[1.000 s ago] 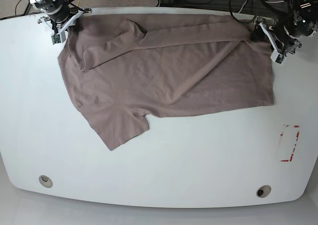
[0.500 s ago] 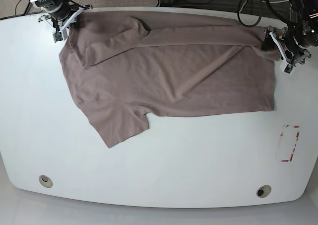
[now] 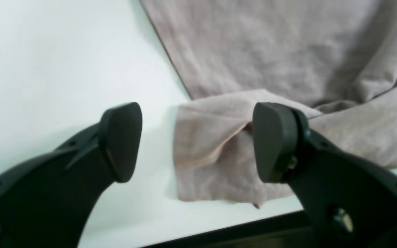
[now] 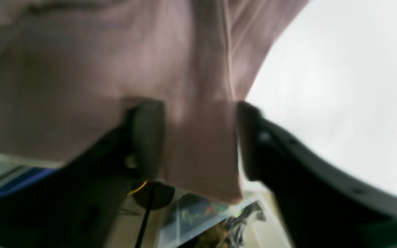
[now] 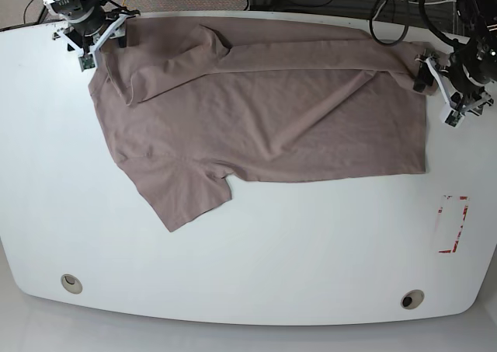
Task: Layout the t-shirt on the table in an organized manner, then fold the t-shirt properly
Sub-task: 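Release the edge and move both grippers to the shirt's hem corners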
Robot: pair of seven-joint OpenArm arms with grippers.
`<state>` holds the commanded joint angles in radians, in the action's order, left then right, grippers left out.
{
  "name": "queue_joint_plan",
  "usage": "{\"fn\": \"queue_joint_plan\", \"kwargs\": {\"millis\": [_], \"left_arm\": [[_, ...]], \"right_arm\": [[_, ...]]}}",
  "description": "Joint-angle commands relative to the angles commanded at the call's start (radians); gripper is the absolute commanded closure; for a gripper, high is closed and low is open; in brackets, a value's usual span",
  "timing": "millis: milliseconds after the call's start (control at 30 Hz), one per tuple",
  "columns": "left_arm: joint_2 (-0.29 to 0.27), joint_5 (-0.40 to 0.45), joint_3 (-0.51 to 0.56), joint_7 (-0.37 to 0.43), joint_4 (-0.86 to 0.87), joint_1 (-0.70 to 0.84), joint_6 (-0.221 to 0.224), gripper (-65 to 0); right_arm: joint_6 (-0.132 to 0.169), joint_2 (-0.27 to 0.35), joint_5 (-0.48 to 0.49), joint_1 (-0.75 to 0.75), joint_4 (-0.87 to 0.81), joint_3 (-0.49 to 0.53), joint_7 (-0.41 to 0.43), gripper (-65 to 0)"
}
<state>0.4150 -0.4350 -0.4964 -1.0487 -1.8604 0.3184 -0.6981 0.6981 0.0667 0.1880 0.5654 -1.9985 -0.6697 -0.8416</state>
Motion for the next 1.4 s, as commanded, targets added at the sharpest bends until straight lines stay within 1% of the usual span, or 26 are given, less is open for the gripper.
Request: {"fn": "queue_joint_plan", "kwargs": {"millis": [33, 100, 267, 367, 467, 633, 733, 867, 933, 1033, 1067, 1133, 1233, 1267, 1400], "left_arm": [[0.0, 0.0, -0.002, 0.0, -0.006, -0.006, 0.0, -47.1], [0.0, -0.002, -0.003, 0.0, -0.008, -0.012, 0.0, -47.1], [-0.002, -0.002, -0.06, 0.0, -0.006, -0.064, 0.0, -47.2], [-0.002, 0.002, -0.077, 0.0, 0.0, -0.11, 0.0, -47.2], [-0.003, 0.009, -0.078, 0.0, 0.003, -0.167, 0.0, -47.2], [-0.003, 0.009, -0.078, 0.005, 0.072, -0.261, 0.0, -47.2], [-0.003, 0.034, -0.077, 0.005, 0.152, -0.351, 0.0, -47.2], [-0.006, 0.106, -0.074, 0.005, 0.245, -0.45, 0.0, -47.2], [-0.023, 0.135, -0.071, 0.005, 0.29, -0.496, 0.0, -47.2], [-0.04, 0.18, -0.066, 0.006, 0.345, -0.546, 0.0, -47.2], [-0.04, 0.186, -0.066, 0.006, 0.353, -0.552, 0.0, -47.2], [-0.043, 0.209, -0.066, 0.006, 0.377, -0.574, 0.0, -47.2], [-0.043, 0.218, -0.063, 0.008, 0.405, -0.589, 0.0, -47.2], [-0.043, 0.218, -0.055, 0.012, 0.413, -0.594, 0.0, -47.2], [-0.043, 0.219, -0.018, 0.075, 0.43, -0.589, 0.0, -47.2]], "right_arm": [[0.0, 0.0, 0.002, -0.003, -0.009, 0.002, 0.0, -46.5], [0.0, 0.002, 0.006, -0.012, -0.017, 0.002, 0.0, -46.6], [0.0, 0.008, -0.006, -0.12, -0.012, 0.002, 0.0, -46.6], [0.0, 0.025, -0.038, -0.192, -0.011, 0.009, 0.0, -46.6], [0.0, 0.028, -0.066, -0.284, 0.012, 0.026, -0.002, -46.6], [0.0, 0.032, -0.132, -0.44, 0.089, 0.078, -0.002, -46.6], [0.0, 0.032, -0.187, -0.552, 0.181, 0.115, 0.0, -46.6], [0.0, 0.034, -0.219, -0.675, 0.338, 0.126, 0.017, -46.6], [0.0, 0.038, -0.226, -0.727, 0.417, 0.129, 0.051, -46.6], [0.0, 0.061, -0.227, -0.792, 0.546, 0.13, 0.107, -46.6], [0.0, 0.064, -0.227, -0.801, 0.568, 0.13, 0.114, -46.6], [0.0, 0.071, -0.227, -0.845, 0.661, 0.132, 0.153, -46.6], [0.0, 0.089, -0.227, -0.89, 0.769, 0.132, 0.21, -46.6], [0.0, 0.097, -0.227, -0.901, 0.802, 0.132, 0.229, -46.6], [0.0, 0.123, -0.227, -0.936, 0.927, 0.152, 0.293, -46.6]]}}
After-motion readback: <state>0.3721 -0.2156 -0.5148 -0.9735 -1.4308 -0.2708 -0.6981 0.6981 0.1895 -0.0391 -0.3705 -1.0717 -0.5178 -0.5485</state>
